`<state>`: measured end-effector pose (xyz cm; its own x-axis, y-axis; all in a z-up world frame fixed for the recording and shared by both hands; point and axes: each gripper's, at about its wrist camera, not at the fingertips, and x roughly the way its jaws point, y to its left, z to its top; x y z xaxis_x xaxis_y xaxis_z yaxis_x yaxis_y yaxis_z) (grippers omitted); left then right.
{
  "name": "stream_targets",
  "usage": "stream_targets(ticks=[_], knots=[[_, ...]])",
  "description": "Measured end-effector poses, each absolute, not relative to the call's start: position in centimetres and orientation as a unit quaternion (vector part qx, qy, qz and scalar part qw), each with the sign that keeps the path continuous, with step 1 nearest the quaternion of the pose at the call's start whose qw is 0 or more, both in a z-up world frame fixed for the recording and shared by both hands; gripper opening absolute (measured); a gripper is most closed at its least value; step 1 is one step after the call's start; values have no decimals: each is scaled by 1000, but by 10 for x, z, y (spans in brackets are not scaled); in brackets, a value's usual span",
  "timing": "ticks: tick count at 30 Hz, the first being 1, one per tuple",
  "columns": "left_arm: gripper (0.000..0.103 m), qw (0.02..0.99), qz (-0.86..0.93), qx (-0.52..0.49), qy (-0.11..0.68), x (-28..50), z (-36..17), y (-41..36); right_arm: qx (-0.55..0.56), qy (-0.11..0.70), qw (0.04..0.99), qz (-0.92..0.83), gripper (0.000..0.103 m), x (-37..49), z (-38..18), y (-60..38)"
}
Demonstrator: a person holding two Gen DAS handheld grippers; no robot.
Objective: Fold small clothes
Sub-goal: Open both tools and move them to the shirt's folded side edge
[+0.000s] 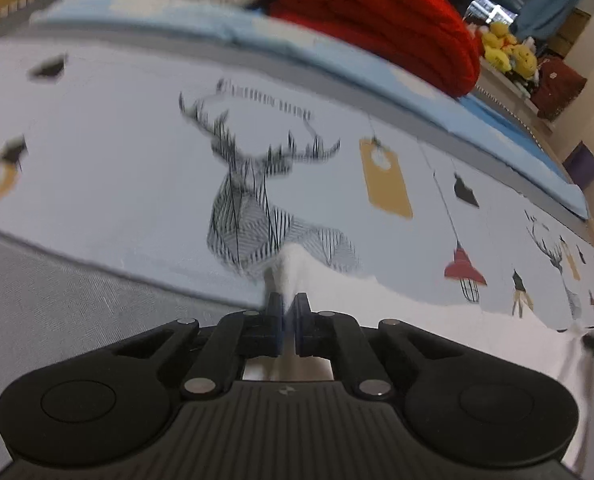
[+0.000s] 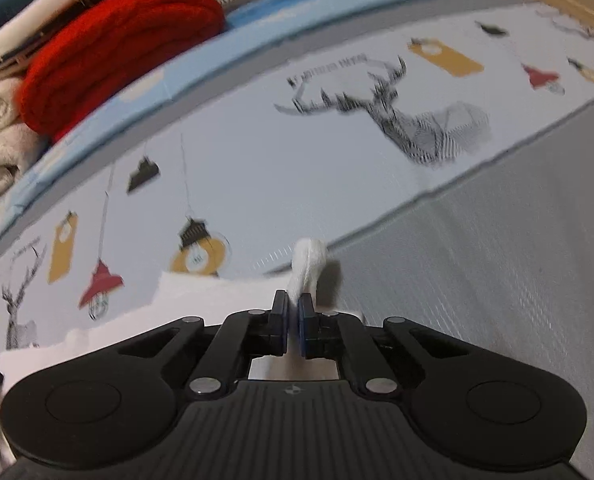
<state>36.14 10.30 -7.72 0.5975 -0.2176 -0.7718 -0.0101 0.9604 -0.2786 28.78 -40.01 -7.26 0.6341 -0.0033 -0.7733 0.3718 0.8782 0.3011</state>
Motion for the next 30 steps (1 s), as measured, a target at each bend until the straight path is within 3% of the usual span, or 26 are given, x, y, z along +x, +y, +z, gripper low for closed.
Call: stream_targets(ticks=[4, 7, 8, 9, 10, 14, 21, 26, 30], knots=[[4, 912, -48, -132, 384, 353, -52, 114, 225, 338, 910, -82, 4, 281, -47, -395], [7, 907, -24, -134, 398, 355, -54, 121, 210, 294, 929, -74, 4, 279, -38, -391], [9, 901, -18, -138, 411, 356, -56, 122, 206, 297, 929, -85, 5, 281, -39, -392], [18, 893, -21, -145, 426, 356, -58, 124, 201, 311, 923, -101, 5, 284, -43, -393], [24, 887, -27, -151, 436, 355, -60, 125, 200, 338, 911, -124, 11, 288, -51, -395], [25, 873, -21, -145, 465, 338, -56, 130, 242, 408, 869, -137, 15, 290, -69, -407], [25, 832, -33, -138, 537, 277, -22, 147, 218, 435, 868, -98, 17, 245, -41, -404], [30, 841, -60, -152, 517, 226, -22, 152, 187, 427, 883, -59, 35, 189, -11, -397], [30, 804, -52, -189, 561, 212, -47, 157, 166, 436, 883, -49, 35, 158, -31, -394]])
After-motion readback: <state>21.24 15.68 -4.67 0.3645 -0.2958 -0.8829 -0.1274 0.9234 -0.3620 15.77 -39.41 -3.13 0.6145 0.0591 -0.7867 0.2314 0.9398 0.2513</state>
